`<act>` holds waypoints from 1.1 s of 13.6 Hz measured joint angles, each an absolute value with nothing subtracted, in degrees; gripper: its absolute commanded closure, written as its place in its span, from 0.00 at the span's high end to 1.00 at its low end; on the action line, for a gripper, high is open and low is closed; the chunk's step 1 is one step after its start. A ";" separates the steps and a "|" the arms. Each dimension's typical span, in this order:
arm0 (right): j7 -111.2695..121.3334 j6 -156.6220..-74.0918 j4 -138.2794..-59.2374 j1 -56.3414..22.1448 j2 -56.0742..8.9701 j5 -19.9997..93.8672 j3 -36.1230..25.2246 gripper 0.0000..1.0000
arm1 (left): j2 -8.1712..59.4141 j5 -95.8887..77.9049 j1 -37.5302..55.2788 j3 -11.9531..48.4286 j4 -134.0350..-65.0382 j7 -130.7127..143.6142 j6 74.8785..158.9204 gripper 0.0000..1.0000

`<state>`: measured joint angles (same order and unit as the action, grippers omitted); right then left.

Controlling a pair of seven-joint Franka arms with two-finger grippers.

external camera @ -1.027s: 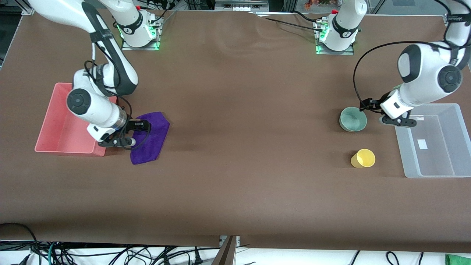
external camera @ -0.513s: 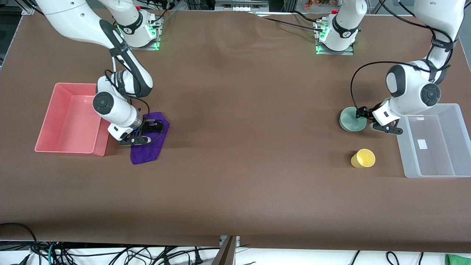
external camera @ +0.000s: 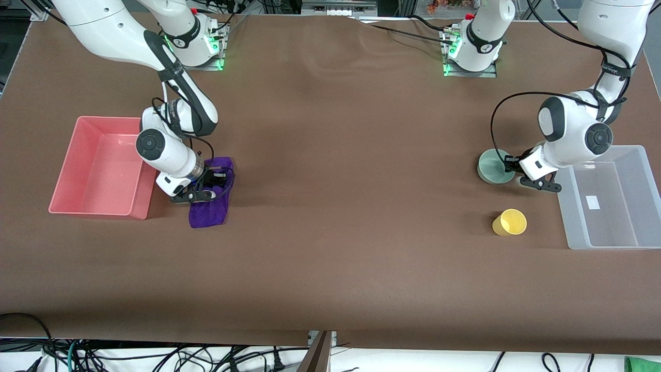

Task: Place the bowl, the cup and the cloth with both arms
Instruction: 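Carry the cloth into the pink bin while the left gripper carries the bowl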

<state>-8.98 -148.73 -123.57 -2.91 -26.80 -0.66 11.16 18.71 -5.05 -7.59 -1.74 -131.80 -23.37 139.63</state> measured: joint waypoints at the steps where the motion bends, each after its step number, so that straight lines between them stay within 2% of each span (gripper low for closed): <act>1: -8.98 -147.86 -123.35 -2.89 -26.64 -0.66 11.09 0.00 | 18.29 -5.07 -7.67 -1.82 -130.07 -23.34 136.48 0.00; 3: -8.93 -144.60 -121.91 -2.72 -26.10 -0.75 10.87 0.00 | 17.24 -5.08 -8.60 -1.94 -124.53 -23.40 126.44 0.00; 5: -8.83 -138.45 -118.82 -2.11 -24.52 -0.98 10.58 0.00 | 16.26 -5.07 -11.11 -2.10 -115.94 -23.87 114.00 0.00; 8: -5.52 -121.35 -109.92 -0.75 -21.19 -1.29 8.87 0.00 | 16.52 -1.91 -16.02 -2.31 -101.62 -27.91 100.69 0.00; 10: 0.27 -107.36 -101.42 -0.42 -19.71 -1.34 5.25 0.00 | 18.93 2.24 -18.77 -2.38 -94.11 -32.60 98.37 0.00; 12: 7.25 -97.39 -95.01 -0.05 -18.97 -2.02 0.80 0.00 | 23.83 3.86 -21.62 -2.49 -88.73 -38.86 98.31 0.00; 15: 17.11 -91.99 -93.10 0.38 -18.58 -4.48 -6.93 0.00 | 33.79 3.91 -26.87 -2.56 -82.89 -46.69 103.75 0.00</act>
<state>17.11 -91.99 -93.10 0.38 -18.58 -4.48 -6.93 33.79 3.91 -26.87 -2.56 -82.89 -46.69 103.75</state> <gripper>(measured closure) 0.872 0.965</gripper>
